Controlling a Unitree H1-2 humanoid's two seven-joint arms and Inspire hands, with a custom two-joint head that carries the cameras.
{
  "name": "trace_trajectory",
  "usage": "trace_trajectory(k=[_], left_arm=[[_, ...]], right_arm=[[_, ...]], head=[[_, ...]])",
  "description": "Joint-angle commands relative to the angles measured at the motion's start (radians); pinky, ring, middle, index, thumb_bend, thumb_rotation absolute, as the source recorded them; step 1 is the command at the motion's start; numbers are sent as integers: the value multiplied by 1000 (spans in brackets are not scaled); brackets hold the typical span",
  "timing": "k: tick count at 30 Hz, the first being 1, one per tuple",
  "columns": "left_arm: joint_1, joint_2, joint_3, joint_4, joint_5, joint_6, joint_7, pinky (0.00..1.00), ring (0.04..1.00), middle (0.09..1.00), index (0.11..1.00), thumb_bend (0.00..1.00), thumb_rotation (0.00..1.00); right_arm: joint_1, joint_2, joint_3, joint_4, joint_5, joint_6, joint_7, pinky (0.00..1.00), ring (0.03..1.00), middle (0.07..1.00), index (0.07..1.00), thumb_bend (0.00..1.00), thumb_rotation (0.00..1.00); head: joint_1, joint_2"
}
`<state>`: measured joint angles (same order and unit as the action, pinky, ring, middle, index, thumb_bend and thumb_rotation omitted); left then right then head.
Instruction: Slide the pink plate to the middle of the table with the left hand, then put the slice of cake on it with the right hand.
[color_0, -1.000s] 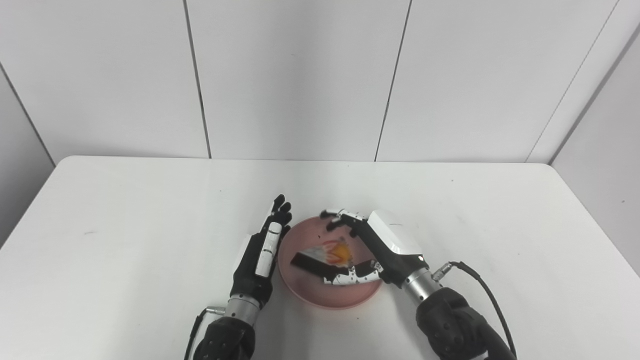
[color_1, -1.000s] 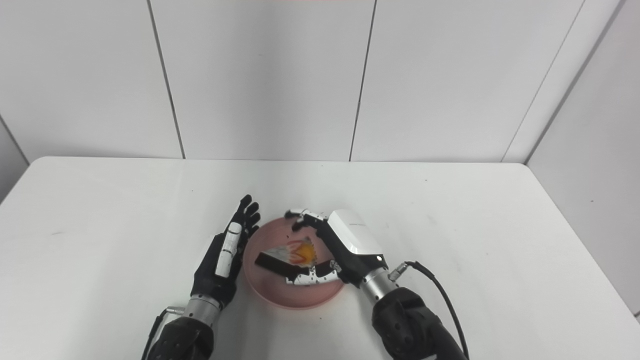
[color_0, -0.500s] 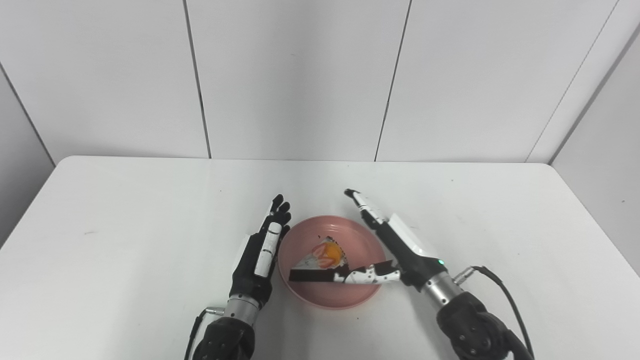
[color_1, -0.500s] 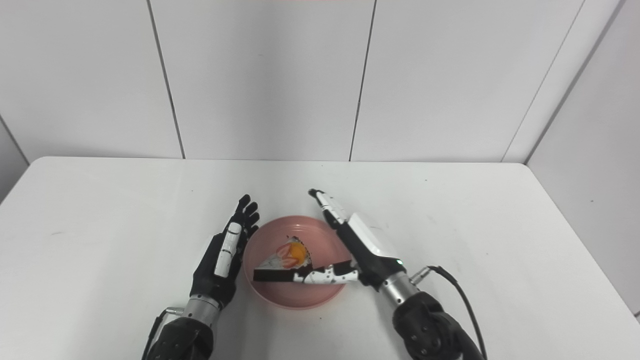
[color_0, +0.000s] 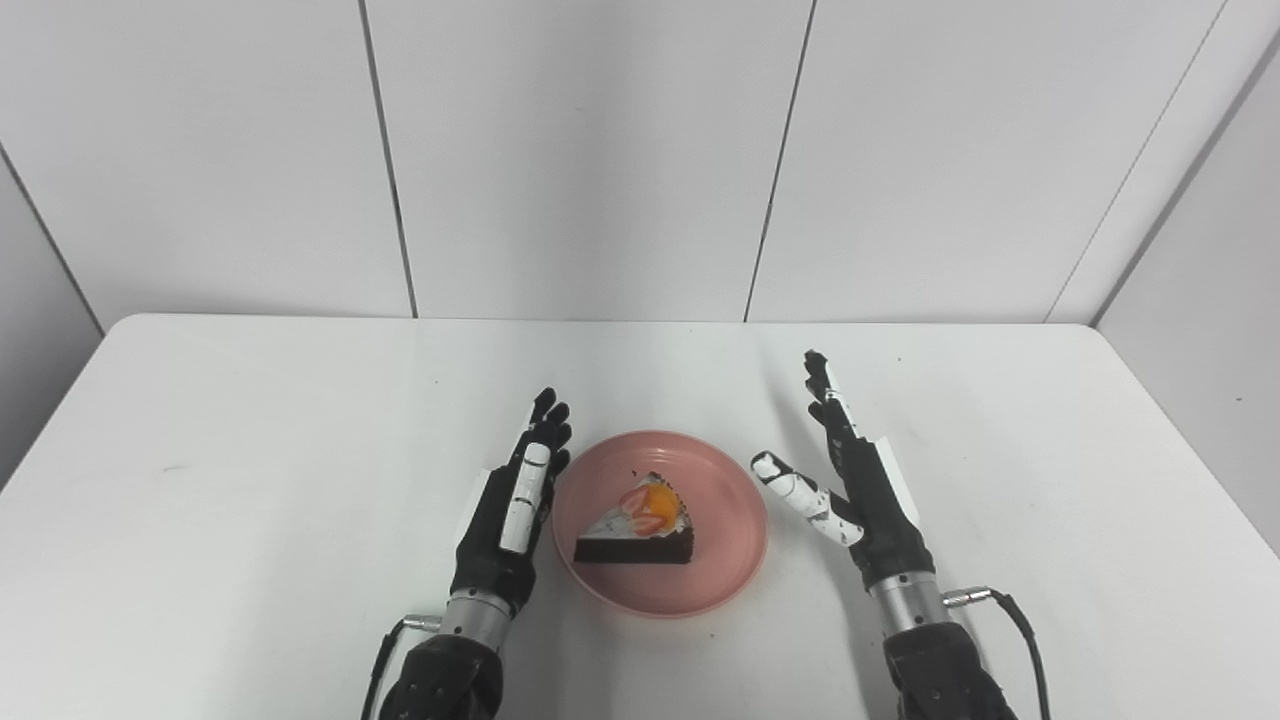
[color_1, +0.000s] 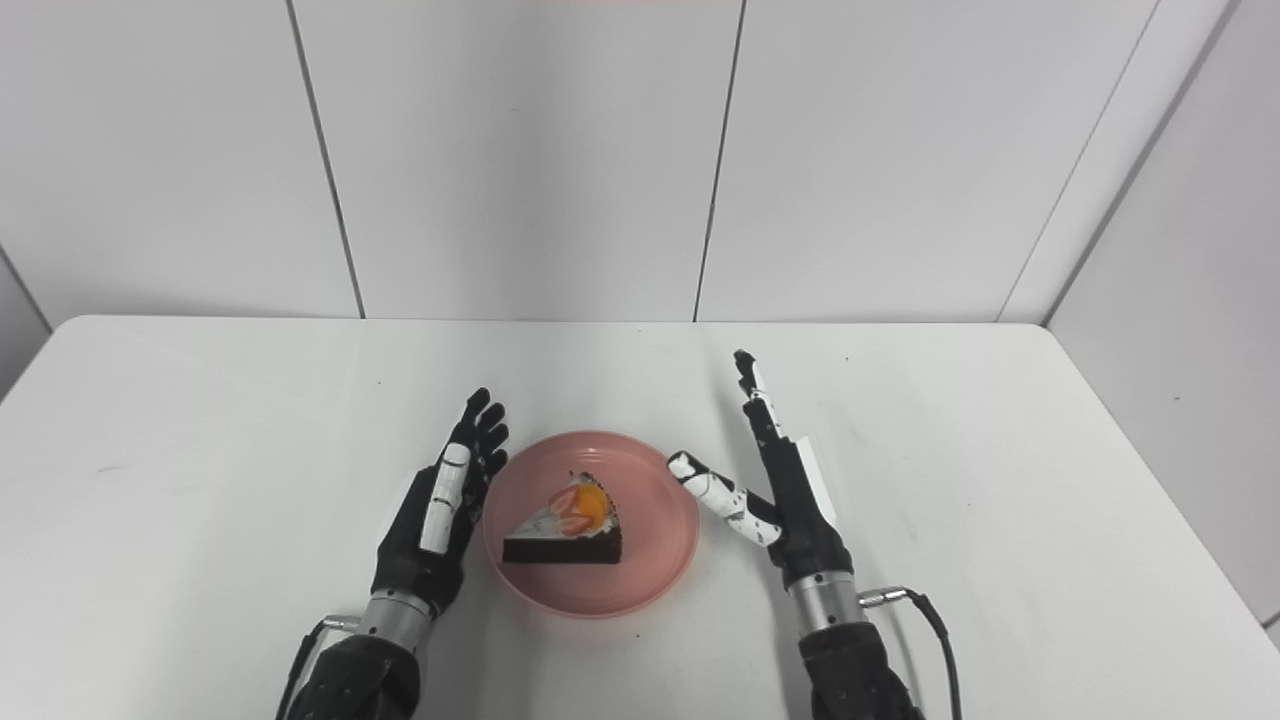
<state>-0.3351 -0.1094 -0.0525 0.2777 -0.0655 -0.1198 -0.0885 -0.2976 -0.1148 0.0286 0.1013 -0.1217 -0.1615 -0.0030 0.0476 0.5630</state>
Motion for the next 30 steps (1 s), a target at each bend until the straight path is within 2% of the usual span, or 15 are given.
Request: trace_trajectory(k=[1,4,12,15,17,20,26,30], left_arm=[[30,34,2,24,30,-53,9,1000,1000,1000,1000,641,1000],[32,45,-2,27,53,-71,18,1000,1000,1000,1000,634,1000],[27,58,0,62,91,-157,49,983,1000,1000,1000,645,1000],[31,61,1,52,95,-153,51,993,1000,1000,1000,651,1000],[31,65,0,48,98,-151,52,992,1000,1000,1000,654,1000],[31,70,0,42,96,-144,50,1000,1000,1000,1000,659,1000],[47,75,-10,9,103,-80,49,1000,1000,1000,1000,684,1000],[54,69,-12,-10,78,-55,36,1000,1000,1000,1000,651,1000]], right_arm=[[-17,16,-20,-22,71,32,19,999,1000,1000,1000,637,795],[-10,33,-19,-26,87,63,21,1000,1000,1000,1000,647,830],[13,74,3,-39,67,101,11,1000,1000,1000,1000,593,825],[19,103,-1,-35,95,110,16,1000,1000,1000,1000,566,820],[21,104,5,-28,99,106,28,1000,1000,1000,1000,545,854],[19,100,14,-18,102,104,44,1000,1000,1000,1000,576,920],[19,116,14,-27,106,112,38,1000,1000,1000,1000,561,907],[18,118,13,-31,104,116,33,1000,1000,1000,1000,576,885]], head=[[2,2],[4,4],[7,14],[9,20],[10,22],[17,26],[19,26],[17,26]])
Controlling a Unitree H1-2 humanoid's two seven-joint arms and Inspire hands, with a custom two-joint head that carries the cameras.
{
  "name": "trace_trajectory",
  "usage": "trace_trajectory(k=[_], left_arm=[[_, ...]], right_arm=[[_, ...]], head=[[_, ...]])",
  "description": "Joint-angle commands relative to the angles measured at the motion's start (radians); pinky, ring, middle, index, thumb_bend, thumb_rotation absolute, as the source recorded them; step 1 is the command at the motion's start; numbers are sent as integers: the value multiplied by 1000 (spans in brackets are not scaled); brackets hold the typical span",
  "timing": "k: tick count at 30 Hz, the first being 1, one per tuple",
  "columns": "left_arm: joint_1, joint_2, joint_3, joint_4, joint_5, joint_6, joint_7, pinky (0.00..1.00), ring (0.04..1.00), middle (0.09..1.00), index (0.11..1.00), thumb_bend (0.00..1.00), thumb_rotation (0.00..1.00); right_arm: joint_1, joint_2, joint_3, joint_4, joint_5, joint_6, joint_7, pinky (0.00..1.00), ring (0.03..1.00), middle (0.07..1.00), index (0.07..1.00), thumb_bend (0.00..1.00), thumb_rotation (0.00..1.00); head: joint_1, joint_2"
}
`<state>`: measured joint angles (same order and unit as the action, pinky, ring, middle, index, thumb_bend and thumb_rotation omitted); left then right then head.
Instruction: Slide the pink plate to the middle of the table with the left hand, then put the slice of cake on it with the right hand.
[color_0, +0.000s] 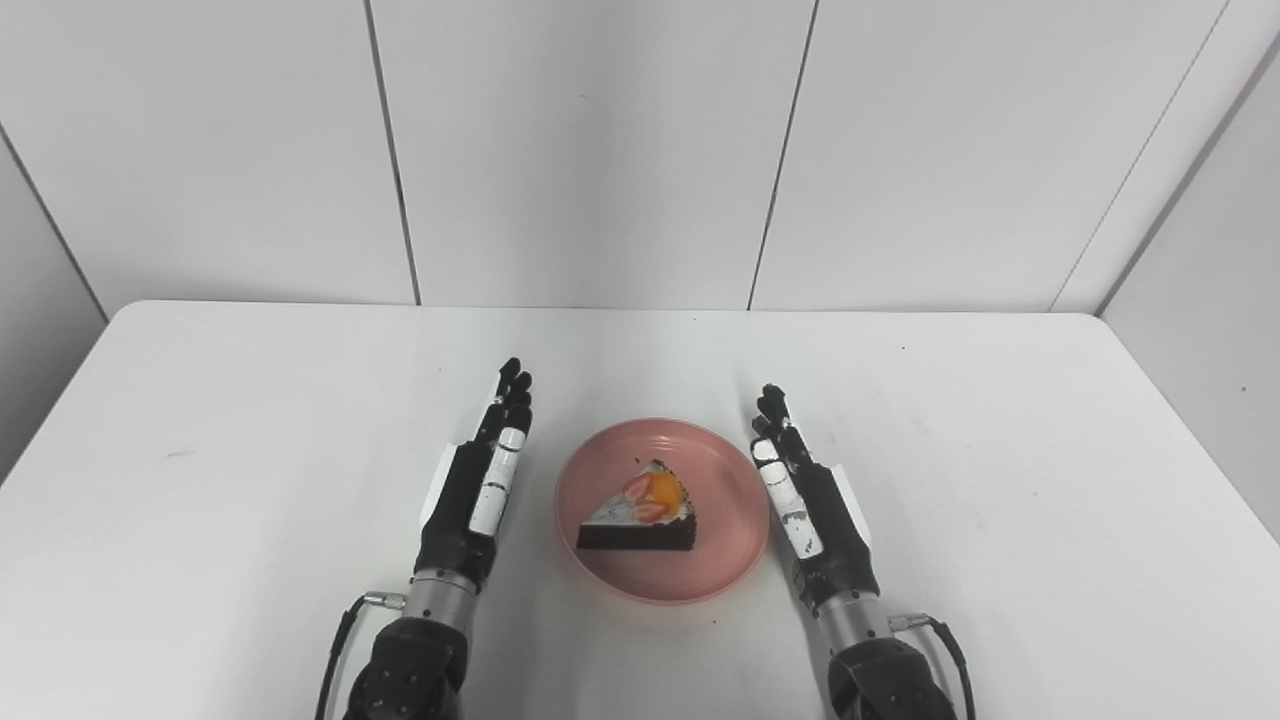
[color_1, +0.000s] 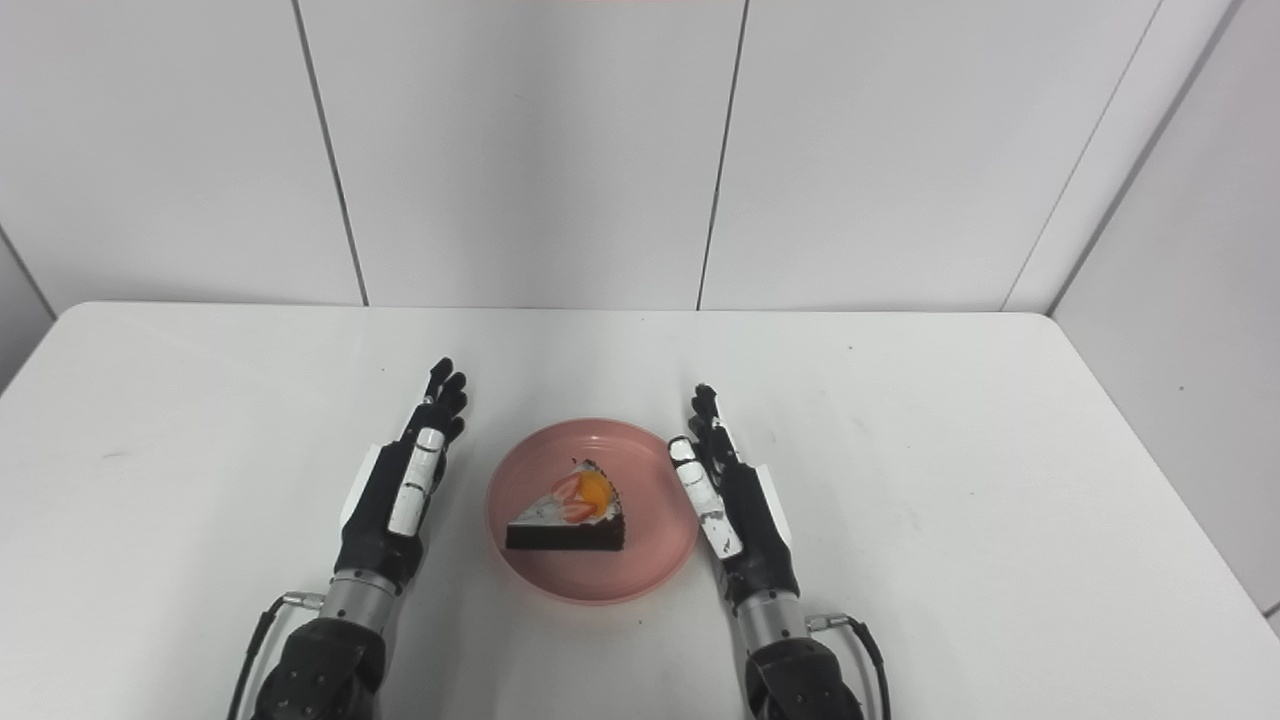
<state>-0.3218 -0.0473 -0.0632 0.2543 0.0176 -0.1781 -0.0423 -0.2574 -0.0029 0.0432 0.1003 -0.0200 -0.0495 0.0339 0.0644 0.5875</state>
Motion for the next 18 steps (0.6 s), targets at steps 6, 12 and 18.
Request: trace_trajectory(k=[6,12,18], left_arm=[[50,0,3,-10,-39,50,-24,1000,1000,1000,1000,651,1000],[61,-11,-3,-27,-56,81,-33,1000,1000,1000,1000,643,1000],[66,-17,-6,-43,-80,104,-45,1000,1000,1000,1000,655,1000]], right_arm=[[-25,18,-18,-31,4,-11,-28,1000,1000,1000,1000,590,854],[-32,12,-32,-10,-11,-56,-50,1000,1000,1000,1000,573,858],[-35,7,-37,-25,-28,-21,-64,1000,1000,1000,1000,607,864]], head=[[-1,3],[3,2],[4,1]])
